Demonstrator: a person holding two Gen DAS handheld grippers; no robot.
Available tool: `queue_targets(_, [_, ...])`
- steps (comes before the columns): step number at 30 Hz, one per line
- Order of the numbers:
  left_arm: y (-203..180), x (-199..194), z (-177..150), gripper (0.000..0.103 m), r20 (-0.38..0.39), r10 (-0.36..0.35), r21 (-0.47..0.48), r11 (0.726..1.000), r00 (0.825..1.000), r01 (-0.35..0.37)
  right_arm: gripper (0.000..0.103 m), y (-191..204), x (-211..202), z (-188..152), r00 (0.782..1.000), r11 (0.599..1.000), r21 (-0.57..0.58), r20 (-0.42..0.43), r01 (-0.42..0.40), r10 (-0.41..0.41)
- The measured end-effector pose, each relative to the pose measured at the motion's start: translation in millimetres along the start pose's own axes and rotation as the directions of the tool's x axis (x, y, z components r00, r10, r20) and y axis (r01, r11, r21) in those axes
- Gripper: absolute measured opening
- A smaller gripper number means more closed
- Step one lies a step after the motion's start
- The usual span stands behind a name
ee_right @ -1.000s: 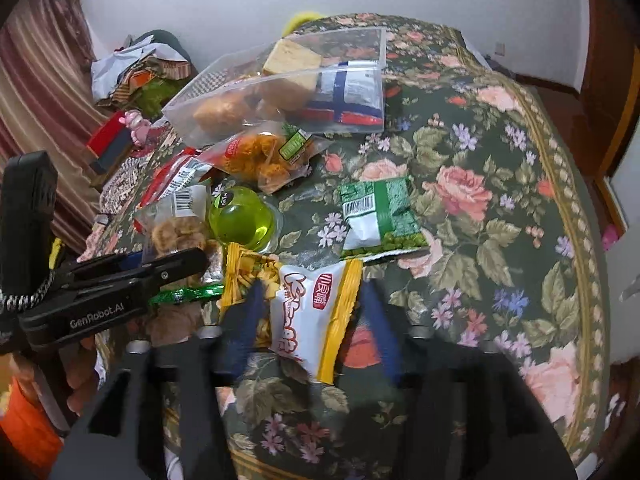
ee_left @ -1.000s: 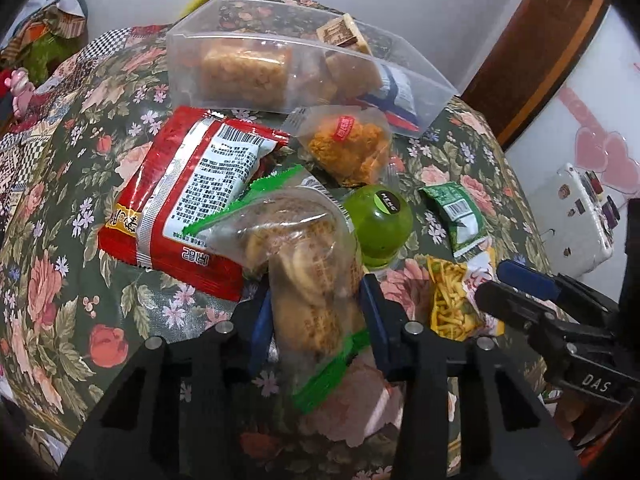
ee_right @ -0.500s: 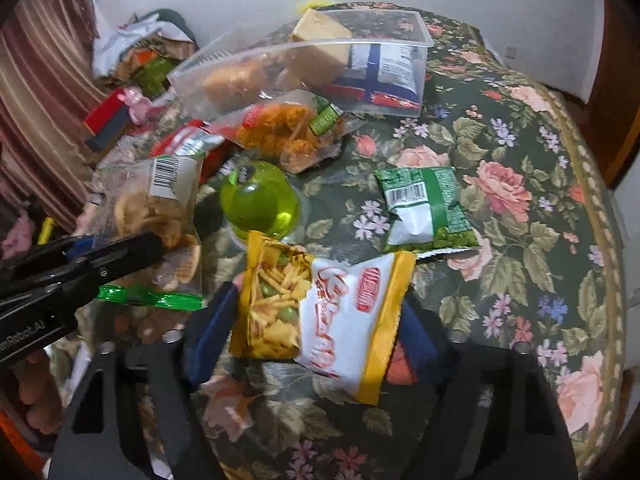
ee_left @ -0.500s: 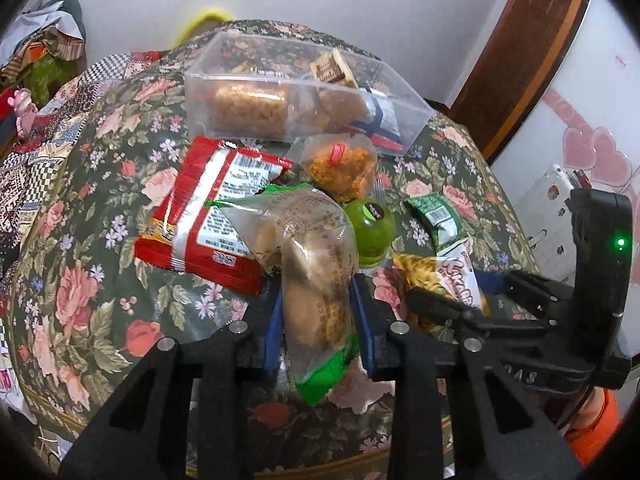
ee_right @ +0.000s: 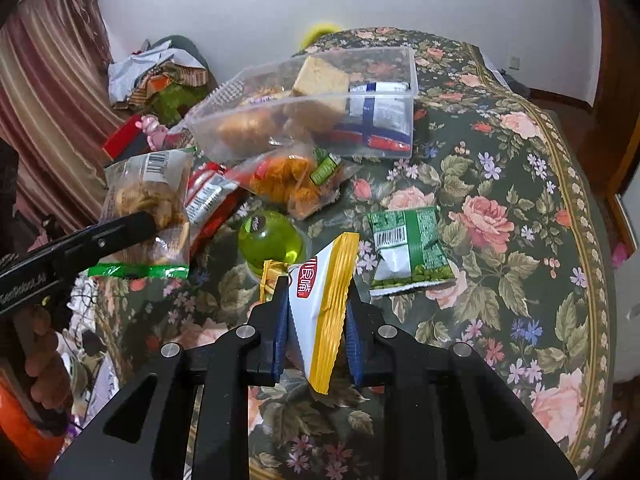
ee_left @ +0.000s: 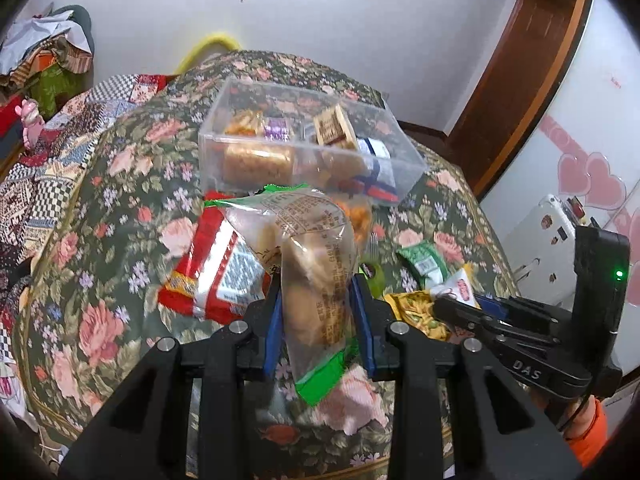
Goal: Organize snacks
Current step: 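Carry yellow-white bag into box with right tool while left tool places cookie bag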
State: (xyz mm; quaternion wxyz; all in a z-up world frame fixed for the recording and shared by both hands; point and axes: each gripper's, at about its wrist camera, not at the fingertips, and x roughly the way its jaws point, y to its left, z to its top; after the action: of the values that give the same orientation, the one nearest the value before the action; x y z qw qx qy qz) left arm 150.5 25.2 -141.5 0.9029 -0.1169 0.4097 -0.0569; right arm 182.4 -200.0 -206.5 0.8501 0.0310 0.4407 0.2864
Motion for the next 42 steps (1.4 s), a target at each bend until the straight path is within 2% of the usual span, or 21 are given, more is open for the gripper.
queue_targets(8, [1.8,-6.2,29.7,0.032,0.054,0.007,0.010,1.000,0.999,-0.008,0.022,1.0,-24.8,37.3,0.993,1.000,-0.001,0.117,-0.007,0.007])
queue_targets(21, [0.3,11.4,93.2,0.032,0.120,0.055,0.052,0.997,0.991,-0.061,0.022,-2.8,-41.0,108.5,0.962,0.999,-0.005,0.272,0.032,-0.029])
queue_targets(27, [-0.3,27.9,117.4,0.032,0.124,0.052,0.064,0.996,0.991,-0.060,0.022,-10.5,-30.2,133.5,0.955,0.999,0.008,0.294,0.046,-0.046])
queue_targets(32, [5.7,55.6,136.2,0.032,0.092,0.044,0.061,0.997,0.995,-0.050,0.022,-17.4,-18.2,153.9,0.952,0.998,0.014,0.301,0.062,-0.063])
queue_targets(42, [16.0,109.7,155.6,0.032,0.033,0.070,0.073,0.995,0.997,-0.072,0.022,-46.5,25.9,181.2,0.968,0.996,0.076,0.241,0.049,-0.066])
